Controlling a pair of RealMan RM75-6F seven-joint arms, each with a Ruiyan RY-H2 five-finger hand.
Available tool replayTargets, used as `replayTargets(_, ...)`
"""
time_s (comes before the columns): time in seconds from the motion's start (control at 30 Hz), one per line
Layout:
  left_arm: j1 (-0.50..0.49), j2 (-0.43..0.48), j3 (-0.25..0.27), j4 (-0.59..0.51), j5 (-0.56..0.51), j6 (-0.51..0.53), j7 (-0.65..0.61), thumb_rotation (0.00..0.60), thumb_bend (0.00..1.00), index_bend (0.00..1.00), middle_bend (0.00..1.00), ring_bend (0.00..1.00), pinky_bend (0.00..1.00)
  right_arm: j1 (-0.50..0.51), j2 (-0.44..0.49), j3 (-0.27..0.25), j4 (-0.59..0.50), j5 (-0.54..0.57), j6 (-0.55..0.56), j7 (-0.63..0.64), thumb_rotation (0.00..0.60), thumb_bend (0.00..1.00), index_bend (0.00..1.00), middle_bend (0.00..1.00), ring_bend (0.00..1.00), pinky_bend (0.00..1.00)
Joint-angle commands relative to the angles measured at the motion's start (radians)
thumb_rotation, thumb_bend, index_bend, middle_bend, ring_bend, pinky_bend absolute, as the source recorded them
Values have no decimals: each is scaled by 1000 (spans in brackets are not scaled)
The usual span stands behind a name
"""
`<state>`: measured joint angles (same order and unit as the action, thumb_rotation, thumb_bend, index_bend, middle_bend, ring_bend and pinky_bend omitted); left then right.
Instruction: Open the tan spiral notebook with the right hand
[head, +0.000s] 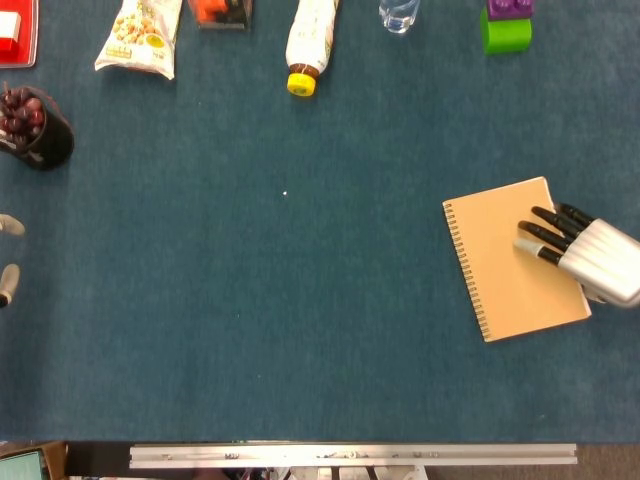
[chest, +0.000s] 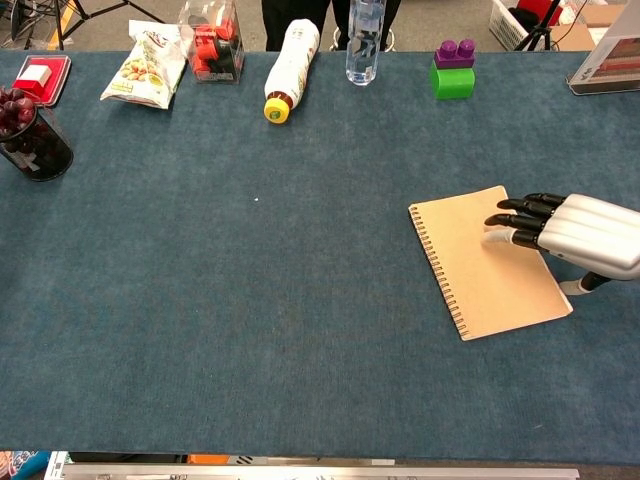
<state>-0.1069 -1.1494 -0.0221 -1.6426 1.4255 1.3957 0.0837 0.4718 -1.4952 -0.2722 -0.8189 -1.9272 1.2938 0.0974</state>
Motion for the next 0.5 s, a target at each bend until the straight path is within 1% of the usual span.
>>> replayTargets(0.03, 0, 0, 0, 0, -1, 0, 0, 600, 322, 375, 110, 164, 261, -2, -7, 1, 7, 1, 4, 5, 600, 0, 168, 130, 58, 165)
replayTargets(0.3, 0, 0, 0, 0, 0, -1, -1, 600, 321, 375, 110, 164, 261, -4, -18, 6, 15, 8, 15, 18, 600, 1, 168, 130, 58, 165)
replayTargets(0.5, -1, -1, 1, 1, 0, -2, 2, 600, 321, 375, 110, 164, 261, -3, -11, 11, 8, 13, 22, 19, 600, 58, 168, 136, 58, 165)
